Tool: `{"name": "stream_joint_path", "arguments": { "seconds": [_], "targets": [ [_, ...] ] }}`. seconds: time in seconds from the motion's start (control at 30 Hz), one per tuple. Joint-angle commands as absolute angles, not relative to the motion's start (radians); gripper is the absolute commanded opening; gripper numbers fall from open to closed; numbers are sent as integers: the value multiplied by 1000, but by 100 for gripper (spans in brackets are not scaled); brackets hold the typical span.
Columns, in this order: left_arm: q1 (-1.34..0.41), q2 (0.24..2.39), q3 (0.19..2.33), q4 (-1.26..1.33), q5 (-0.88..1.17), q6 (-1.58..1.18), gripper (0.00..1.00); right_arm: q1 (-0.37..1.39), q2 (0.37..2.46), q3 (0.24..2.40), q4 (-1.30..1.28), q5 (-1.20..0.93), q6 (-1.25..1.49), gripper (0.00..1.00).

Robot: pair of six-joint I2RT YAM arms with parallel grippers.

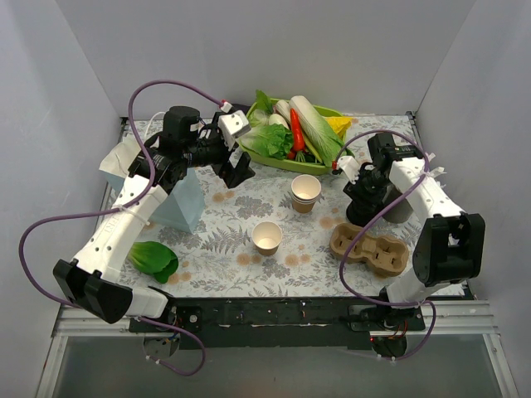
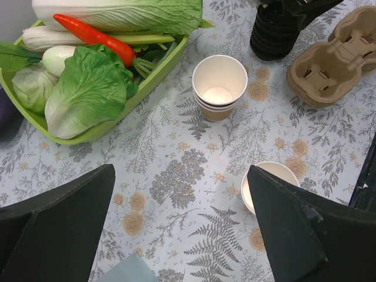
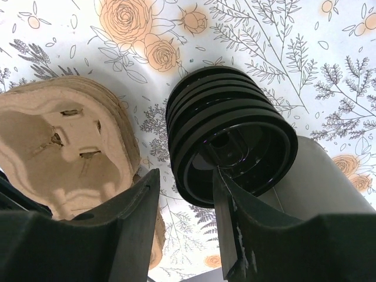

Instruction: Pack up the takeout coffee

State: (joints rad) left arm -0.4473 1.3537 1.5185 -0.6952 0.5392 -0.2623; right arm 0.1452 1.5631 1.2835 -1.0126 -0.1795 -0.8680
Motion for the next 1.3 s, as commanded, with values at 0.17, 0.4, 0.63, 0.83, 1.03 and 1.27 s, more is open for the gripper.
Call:
{"name": "stream_joint_path", "arguments": {
  "seconds": [0.17,0.4,0.63,0.83,1.03,1.27],
  "targets": [
    [-451,1344,1526,-676,534,-261,98,140,1594,1284,-1017,-169,-879,44],
    [-453,1338,1509,-673,528,-261,98,140,1597,1266,-1026,-164,-884,41],
    [-451,1331,1494,-670,519,-256,98,140,1609,1275,-1037,-156,-884,32],
    [-451,1327,1489,-669,517,-255,98,140,1612,1281,-1046,-152,-884,28],
    [-451,1325,1486,-669,515,-253,98,140,1609,1281,-1065,-152,-885,19],
    [-451,1321,1482,-669,518,-255,98,141,1603,1365,-1141,-175,-887,7]
  ]
}}
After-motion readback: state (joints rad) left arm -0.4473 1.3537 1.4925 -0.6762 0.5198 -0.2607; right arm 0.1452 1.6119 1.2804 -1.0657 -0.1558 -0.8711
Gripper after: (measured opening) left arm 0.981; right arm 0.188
